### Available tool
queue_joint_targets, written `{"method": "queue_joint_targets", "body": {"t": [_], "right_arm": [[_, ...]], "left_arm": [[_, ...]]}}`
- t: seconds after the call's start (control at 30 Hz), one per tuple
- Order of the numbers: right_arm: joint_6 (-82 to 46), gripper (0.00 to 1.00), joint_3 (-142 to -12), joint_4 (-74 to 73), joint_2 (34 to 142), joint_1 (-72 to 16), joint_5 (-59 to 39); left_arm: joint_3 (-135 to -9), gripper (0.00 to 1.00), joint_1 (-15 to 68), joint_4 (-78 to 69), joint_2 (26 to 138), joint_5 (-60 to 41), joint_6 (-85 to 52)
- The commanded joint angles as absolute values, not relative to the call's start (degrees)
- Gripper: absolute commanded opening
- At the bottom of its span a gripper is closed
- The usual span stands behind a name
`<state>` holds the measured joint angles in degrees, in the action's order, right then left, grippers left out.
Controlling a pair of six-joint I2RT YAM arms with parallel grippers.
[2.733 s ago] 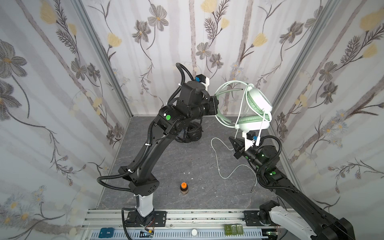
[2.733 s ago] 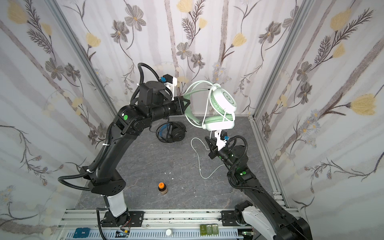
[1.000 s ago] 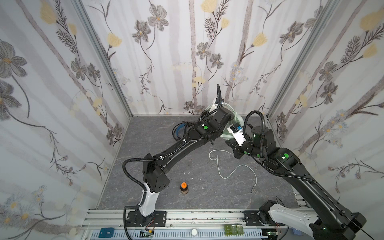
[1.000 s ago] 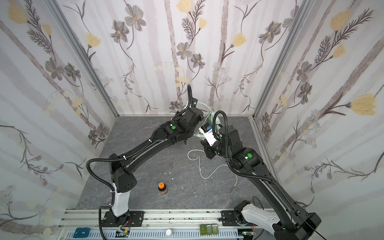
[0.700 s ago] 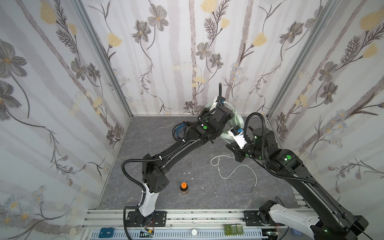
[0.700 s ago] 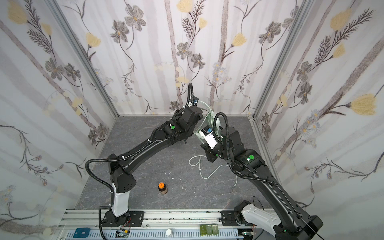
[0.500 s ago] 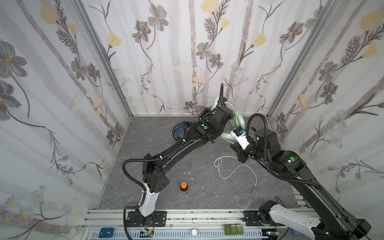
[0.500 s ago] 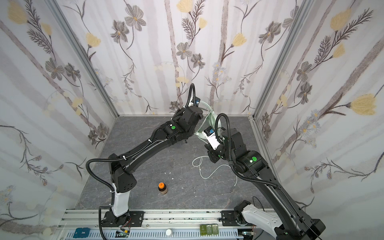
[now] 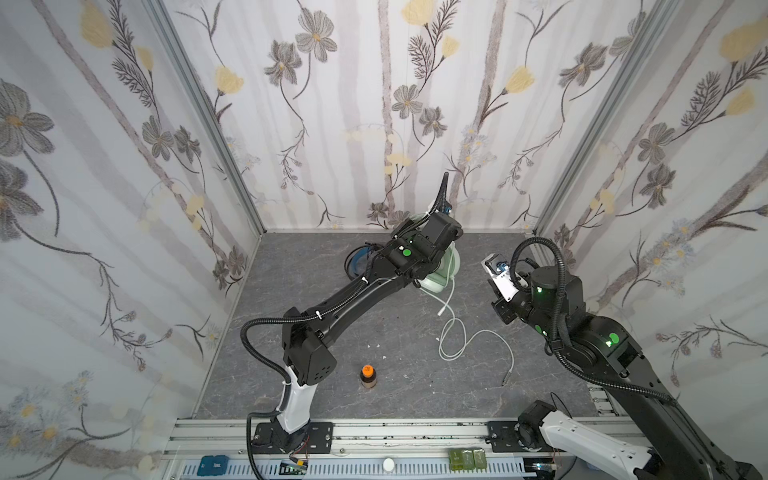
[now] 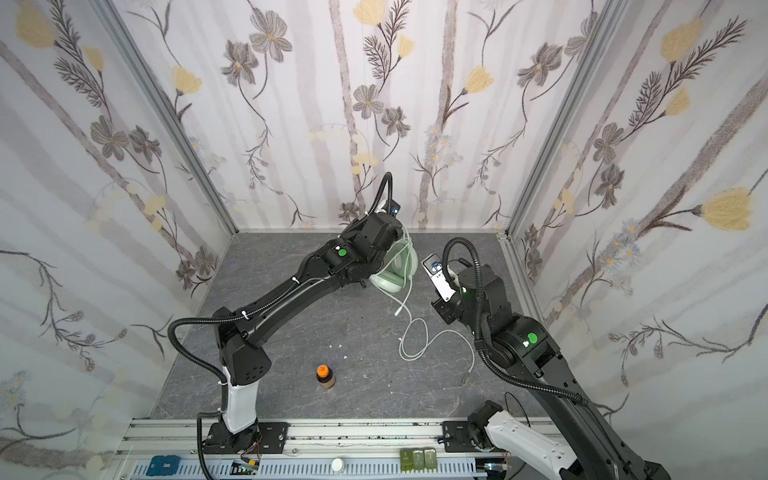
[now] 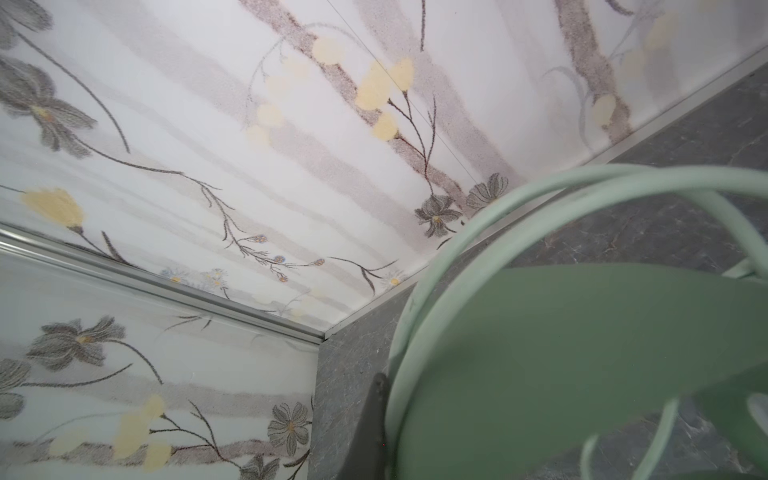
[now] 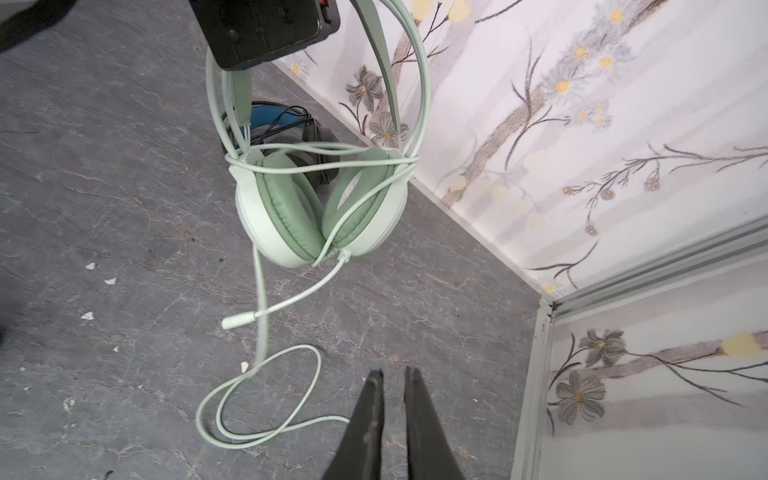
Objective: Wrap the headphones
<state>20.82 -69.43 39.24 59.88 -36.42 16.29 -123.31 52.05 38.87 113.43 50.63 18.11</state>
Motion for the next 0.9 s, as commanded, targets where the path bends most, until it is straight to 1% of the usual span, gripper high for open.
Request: {"method": "queue_joint_targets", "body": {"t": [0.0, 0.07, 0.1, 0.13, 0.23, 0.27, 0.33, 0.47, 0.57, 0.7, 0.77, 0.87], "right_arm": [[24.67, 0.14, -68.04, 33.14, 59.47, -36.74, 20.69], [24.37, 0.14, -67.74, 31.58, 59.88, -36.73, 19.92], [23.29, 0.16, -67.68, 31.00, 60.01, -36.73, 18.81], [21.67, 0.20, -67.55, 30.49, 60.07, -36.73, 17.58], [16.34, 0.42, -66.60, 28.45, 58.88, -36.71, 15.21], [14.62, 0.47, -66.08, 27.67, 58.04, -36.59, 14.74], [12.16, 0.55, -63.89, 25.45, 55.42, -36.38, 11.74], [7.54, 0.66, -57.58, 20.32, 49.06, -34.92, 10.18], [3.36, 0.71, -52.54, 17.06, 44.23, -30.18, 5.52], [-0.24, 0.74, -44.95, 10.36, 36.57, -24.40, -2.13], [-0.69, 0.76, -39.80, 6.95, 33.09, -23.91, -4.49], [-1.04, 0.78, -36.01, 5.09, 32.40, -23.44, -7.45]], "left_arm": [[-125.77, 0.00, 51.88, 41.45, 113.12, 44.06, 13.30], [-127.00, 0.00, 51.61, 44.20, 113.22, 40.64, 10.70], [-128.78, 0.00, 51.34, 46.75, 113.97, 39.64, 8.49], [-130.38, 0.00, 51.09, 49.05, 114.54, 38.84, 6.42], [-133.04, 0.00, 50.75, 53.17, 114.99, 37.92, 1.58], [-133.79, 0.00, 50.47, 54.38, 115.00, 37.26, 0.00], [-135.71, 0.00, 49.68, 57.36, 115.16, 34.71, -3.97], [-141.31, 0.00, 47.84, 64.72, 116.22, 28.42, -11.78], [-145.29, 0.00, 46.19, 69.81, 116.22, 21.78, -18.78], [-145.72, 0.00, 45.60, 71.87, 113.63, 19.10, -22.98], [-145.68, 0.00, 45.58, 71.49, 112.07, 18.58, -22.67], [-145.14, 0.00, 45.68, 69.19, 109.92, 16.90, -18.89]]}}
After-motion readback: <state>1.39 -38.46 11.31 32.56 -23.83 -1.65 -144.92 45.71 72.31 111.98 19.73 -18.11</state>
